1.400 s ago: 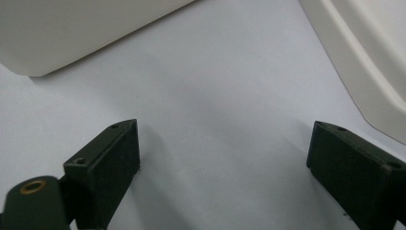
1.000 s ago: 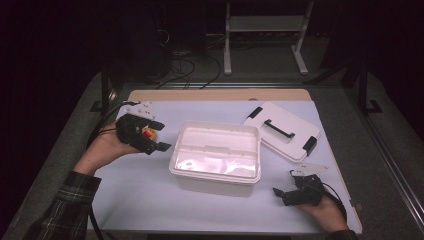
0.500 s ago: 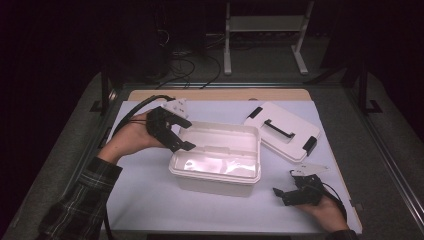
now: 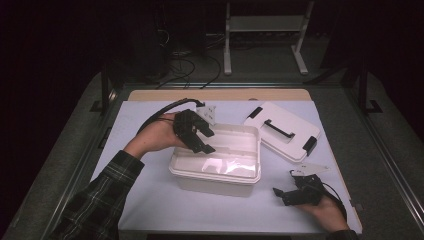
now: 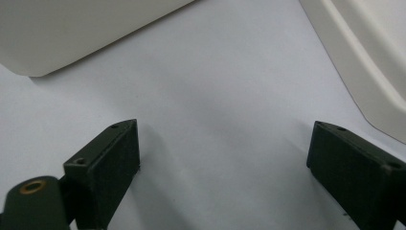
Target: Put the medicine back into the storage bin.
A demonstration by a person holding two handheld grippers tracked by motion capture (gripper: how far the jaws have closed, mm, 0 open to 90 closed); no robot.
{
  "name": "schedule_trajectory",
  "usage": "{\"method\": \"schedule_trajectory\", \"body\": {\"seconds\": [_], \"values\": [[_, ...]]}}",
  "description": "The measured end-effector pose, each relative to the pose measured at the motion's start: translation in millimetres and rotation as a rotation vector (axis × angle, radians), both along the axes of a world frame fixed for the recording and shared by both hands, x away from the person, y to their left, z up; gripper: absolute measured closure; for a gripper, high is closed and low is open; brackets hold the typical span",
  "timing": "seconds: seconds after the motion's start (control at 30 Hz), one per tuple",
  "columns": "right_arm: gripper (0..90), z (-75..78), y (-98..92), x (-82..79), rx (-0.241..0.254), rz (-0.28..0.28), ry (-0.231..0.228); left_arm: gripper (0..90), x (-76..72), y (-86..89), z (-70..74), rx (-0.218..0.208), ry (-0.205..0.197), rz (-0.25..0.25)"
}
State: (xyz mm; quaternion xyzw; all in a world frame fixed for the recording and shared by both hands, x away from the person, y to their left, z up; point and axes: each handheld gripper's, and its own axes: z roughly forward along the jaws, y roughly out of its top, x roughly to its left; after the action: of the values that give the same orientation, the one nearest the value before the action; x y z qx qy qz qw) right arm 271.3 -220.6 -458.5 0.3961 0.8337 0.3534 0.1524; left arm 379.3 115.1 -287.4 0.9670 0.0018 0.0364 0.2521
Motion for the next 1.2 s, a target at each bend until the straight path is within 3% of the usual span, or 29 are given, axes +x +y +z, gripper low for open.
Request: {"method": "schedule_trajectory", "body": {"seconds": [0.2,0.77,0.93,1.2], "values": [[10.2,0.0,0.0,0.1,0.001,0.0,0.0,51.7,-1.2,-15.6,-8.8,0.062,-0.014,-0.034],[10.2,-0.1,-0.1,0.1,0.001,0.001,0.0,76.2,5.3,-27.3,-20.8,0.114,0.012,-0.054],[10.2,-0.1,-0.1,0.1,0.001,0.001,0.0,85.1,3.9,-29.0,-21.4,0.113,0.028,-0.059],[10.2,-0.1,-0.1,0.2,0.001,0.001,0.0,86.7,2.8,-28.1,-17.8,0.104,0.018,-0.066]]}}
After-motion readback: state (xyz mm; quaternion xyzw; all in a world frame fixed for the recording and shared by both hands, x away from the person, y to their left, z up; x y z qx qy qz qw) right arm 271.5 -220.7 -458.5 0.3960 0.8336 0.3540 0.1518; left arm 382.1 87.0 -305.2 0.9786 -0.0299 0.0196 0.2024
